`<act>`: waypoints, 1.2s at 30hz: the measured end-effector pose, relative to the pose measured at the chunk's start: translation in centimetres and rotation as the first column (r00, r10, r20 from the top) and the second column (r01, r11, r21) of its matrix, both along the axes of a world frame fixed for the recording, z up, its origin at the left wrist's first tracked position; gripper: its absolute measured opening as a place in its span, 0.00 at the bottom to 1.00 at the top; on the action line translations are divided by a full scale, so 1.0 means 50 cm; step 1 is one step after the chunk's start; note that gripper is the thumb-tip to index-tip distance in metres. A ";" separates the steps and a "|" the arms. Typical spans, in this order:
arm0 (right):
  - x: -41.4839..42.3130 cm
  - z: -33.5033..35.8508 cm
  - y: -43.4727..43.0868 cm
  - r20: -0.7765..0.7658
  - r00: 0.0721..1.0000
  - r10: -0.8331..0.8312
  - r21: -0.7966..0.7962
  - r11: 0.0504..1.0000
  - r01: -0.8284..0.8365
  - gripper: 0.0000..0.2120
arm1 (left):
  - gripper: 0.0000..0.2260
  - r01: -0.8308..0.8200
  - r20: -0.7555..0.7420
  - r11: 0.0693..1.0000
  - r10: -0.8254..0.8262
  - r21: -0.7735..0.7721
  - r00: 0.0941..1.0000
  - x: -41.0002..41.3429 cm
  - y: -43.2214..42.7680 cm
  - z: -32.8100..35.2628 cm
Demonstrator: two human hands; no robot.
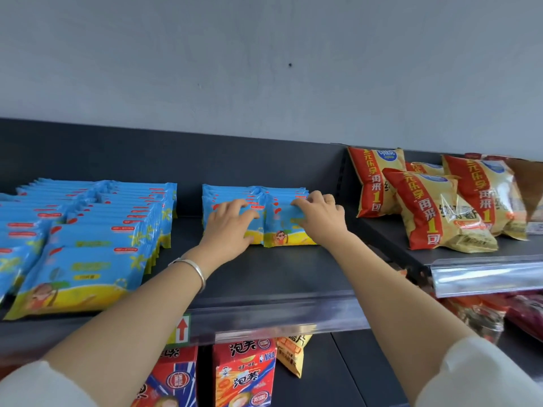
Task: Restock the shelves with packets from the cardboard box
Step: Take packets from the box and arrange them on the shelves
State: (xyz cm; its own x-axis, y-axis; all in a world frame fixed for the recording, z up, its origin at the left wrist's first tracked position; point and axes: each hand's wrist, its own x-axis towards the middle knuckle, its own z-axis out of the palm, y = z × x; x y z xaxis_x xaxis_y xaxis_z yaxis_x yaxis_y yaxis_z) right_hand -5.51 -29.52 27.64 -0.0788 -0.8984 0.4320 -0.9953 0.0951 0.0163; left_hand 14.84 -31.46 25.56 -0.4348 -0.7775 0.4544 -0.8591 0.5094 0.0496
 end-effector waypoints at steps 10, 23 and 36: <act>0.011 -0.039 0.002 0.031 1.000 0.000 -0.075 0.997 0.002 0.25 | 0.18 -0.010 0.027 0.999 0.011 -0.037 1.000 0.000 0.007 -0.006; 0.022 -0.035 0.205 0.156 0.988 0.010 -0.168 0.986 0.016 0.20 | 0.10 0.286 -0.113 0.953 -0.297 -0.100 0.948 -0.067 0.098 0.025; -0.090 -0.081 0.382 0.219 0.972 -0.088 -0.161 0.979 0.125 0.18 | 0.09 0.440 -0.076 0.896 -0.443 -0.054 0.893 -0.213 0.211 -0.019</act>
State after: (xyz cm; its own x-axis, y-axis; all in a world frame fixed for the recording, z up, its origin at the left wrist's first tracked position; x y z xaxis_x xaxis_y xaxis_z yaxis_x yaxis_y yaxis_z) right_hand -10.02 -10.43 23.60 -0.2757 -0.7932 0.5430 -0.9585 0.1842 -0.2176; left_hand 4.19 -20.92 24.62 -0.6887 -0.4975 0.5274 -0.5384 0.8381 0.0876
